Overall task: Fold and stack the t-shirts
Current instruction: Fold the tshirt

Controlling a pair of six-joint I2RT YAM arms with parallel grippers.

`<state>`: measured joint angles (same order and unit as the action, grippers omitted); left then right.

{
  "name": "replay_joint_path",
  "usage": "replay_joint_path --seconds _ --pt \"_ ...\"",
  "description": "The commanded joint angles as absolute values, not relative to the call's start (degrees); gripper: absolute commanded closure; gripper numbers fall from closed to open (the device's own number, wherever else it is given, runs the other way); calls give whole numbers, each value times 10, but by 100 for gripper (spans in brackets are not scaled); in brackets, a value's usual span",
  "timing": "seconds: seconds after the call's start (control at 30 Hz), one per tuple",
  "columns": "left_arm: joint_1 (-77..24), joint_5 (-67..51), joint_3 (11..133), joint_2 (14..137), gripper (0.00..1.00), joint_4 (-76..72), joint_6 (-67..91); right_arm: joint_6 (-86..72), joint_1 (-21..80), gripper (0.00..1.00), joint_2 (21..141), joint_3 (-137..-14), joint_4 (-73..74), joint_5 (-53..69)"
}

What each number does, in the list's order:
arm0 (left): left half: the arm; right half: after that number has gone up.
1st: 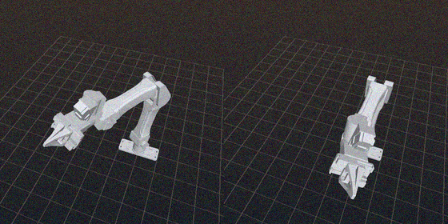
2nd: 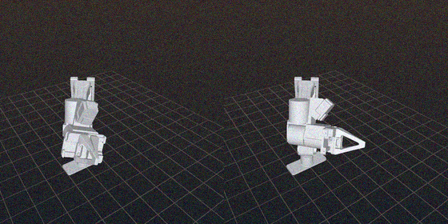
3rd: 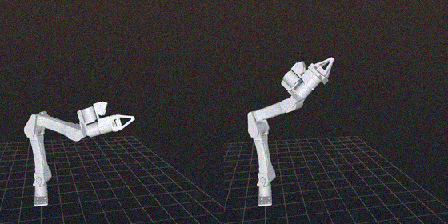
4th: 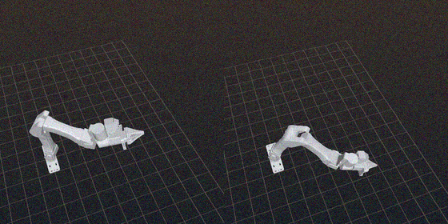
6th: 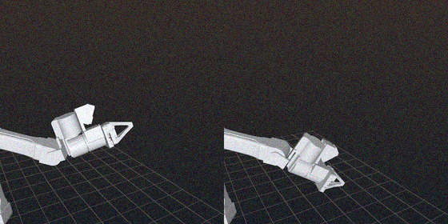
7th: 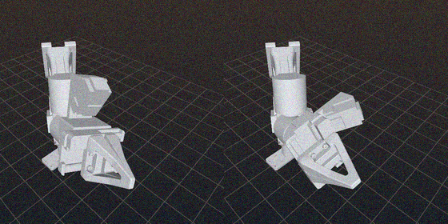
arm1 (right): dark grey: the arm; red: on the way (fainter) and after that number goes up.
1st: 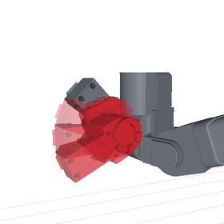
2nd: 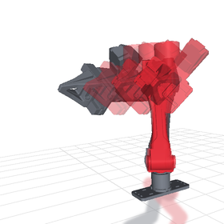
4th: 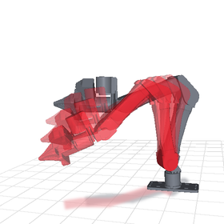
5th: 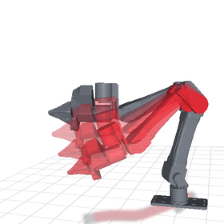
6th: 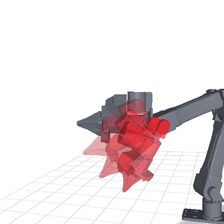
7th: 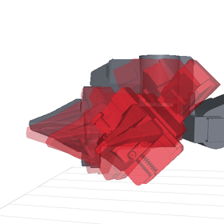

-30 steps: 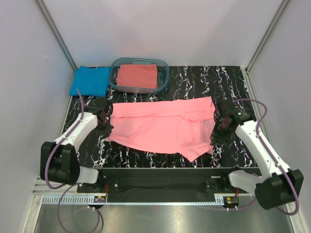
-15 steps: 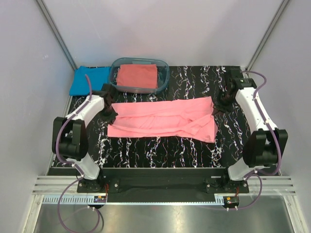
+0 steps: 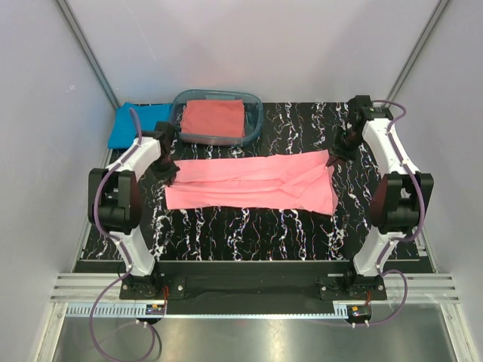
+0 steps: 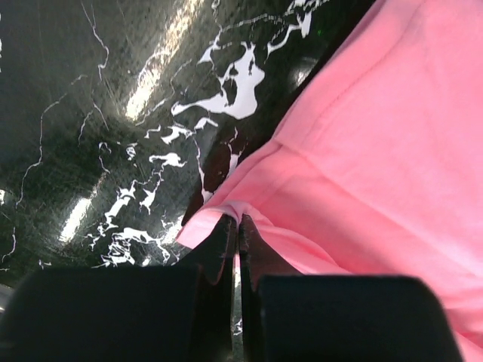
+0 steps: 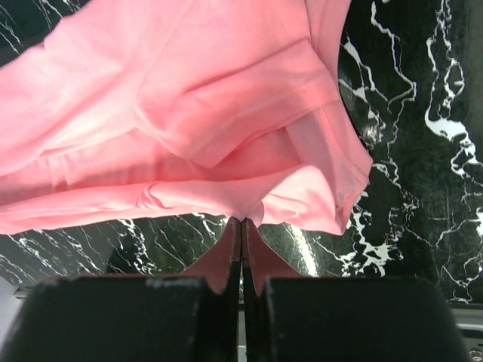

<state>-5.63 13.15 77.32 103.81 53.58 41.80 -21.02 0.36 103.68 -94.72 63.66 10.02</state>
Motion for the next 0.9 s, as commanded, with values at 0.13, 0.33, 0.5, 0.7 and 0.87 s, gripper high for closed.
replay_joint_path --seconds 0.13,0.33,0.5,0.7,0.87 --pt "-47 142 843 1083 100 541 406 -192 4 100 1092 -1040 649 120" --pt "-47 141 865 1102 100 540 400 -190 4 100 1126 -1069 657 123" --pt "-47 122 871 1116 100 536 399 -188 -14 100 1143 -1081 658 118" --pt "-47 115 881 1130 100 533 400 -188 -23 100 1161 -1107 661 118" --pt "-47 113 897 1143 100 534 396 -191 -24 100 1189 -1154 673 125"
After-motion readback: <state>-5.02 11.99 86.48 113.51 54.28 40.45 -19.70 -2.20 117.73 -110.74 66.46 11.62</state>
